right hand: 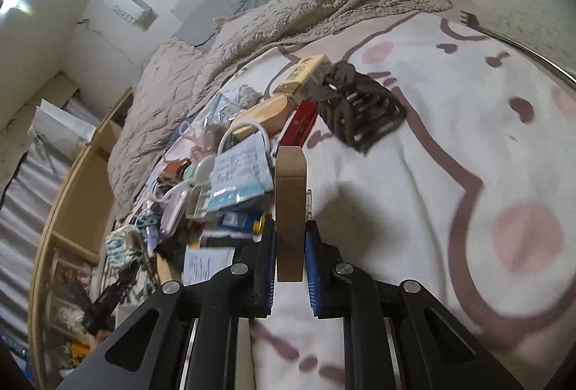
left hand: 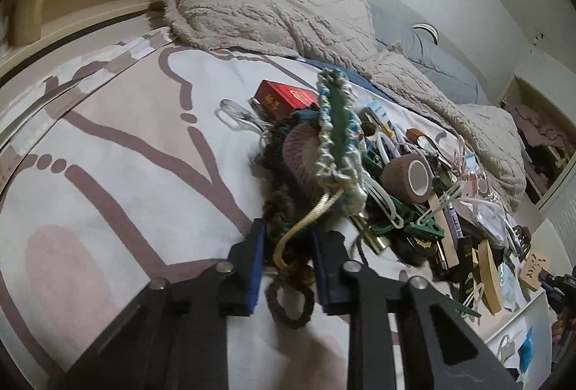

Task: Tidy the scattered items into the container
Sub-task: 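Grasp the braided cord with the left tool while the right tool grasps the dark wooden tag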

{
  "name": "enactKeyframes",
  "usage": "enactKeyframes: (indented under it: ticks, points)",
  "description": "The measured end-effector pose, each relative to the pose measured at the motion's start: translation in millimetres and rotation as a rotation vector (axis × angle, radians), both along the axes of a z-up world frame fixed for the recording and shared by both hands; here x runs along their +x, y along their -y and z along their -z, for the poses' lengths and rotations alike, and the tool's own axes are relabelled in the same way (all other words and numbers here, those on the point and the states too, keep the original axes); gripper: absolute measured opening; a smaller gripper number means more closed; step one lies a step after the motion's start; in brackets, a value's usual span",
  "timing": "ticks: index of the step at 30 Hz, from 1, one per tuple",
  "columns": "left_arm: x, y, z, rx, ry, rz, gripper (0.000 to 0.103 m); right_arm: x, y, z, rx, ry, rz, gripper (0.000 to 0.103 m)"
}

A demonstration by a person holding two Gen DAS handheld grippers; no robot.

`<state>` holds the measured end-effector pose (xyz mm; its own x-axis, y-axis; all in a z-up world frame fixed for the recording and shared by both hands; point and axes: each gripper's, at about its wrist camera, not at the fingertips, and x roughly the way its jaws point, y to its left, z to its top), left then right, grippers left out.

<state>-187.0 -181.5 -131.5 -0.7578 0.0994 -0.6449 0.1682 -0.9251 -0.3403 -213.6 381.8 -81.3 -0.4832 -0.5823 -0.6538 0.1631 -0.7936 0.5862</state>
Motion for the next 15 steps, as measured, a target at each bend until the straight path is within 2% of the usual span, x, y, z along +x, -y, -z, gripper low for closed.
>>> enactKeyframes:
  ticks: [4,8,15]
  points:
    - [0.1,-0.2,0.1,-0.008,-0.001,-0.003,0.018,16.1,-7.4,5.5,-0.006,0.044,-0.03,0.016]
    - [2.4,-0.6,-0.2,-0.002,-0.008,0.0,0.014,33.6,-10.6,2.0,0.009,0.036,-0.05,0.016]
    - [16.5,2.9,-6.6,0.068,-0.015,0.024,0.01,71.0,-20.5,-5.0,0.003,0.038,-0.076,0.016]
